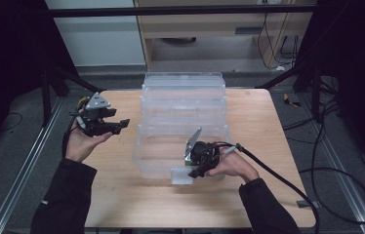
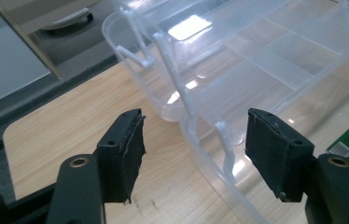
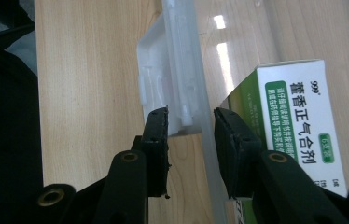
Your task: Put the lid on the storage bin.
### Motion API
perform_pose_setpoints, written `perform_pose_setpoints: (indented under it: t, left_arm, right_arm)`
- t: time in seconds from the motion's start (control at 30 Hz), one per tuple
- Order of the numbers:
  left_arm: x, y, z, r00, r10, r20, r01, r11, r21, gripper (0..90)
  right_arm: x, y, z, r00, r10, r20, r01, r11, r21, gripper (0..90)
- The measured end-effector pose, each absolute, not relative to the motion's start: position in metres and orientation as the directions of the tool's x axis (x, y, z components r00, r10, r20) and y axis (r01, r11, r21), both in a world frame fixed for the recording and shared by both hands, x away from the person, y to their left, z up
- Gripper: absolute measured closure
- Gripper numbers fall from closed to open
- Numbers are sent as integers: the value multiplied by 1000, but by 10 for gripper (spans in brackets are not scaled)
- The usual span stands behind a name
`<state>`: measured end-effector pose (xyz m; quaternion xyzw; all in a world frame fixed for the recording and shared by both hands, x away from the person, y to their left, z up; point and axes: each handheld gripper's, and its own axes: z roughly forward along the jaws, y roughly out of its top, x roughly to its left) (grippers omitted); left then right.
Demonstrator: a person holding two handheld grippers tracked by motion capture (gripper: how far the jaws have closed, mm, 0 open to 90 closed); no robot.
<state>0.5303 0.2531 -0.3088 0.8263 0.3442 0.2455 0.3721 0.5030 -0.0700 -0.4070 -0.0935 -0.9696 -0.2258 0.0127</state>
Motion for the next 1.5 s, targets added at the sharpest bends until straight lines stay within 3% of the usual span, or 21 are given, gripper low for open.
perform_pose_setpoints:
  t: [0.6, 1.5]
  left_arm:
    - [549, 233, -284, 725, 664, 183, 346, -581, 737, 372]
    - [581, 196, -277, 827, 478, 297, 195, -738, 646, 427]
  right_arm:
    - [502, -70, -407, -983, 173, 63, 183, 882, 434, 661]
    - [501, -70, -407, -983, 172, 57, 180, 881, 438, 662]
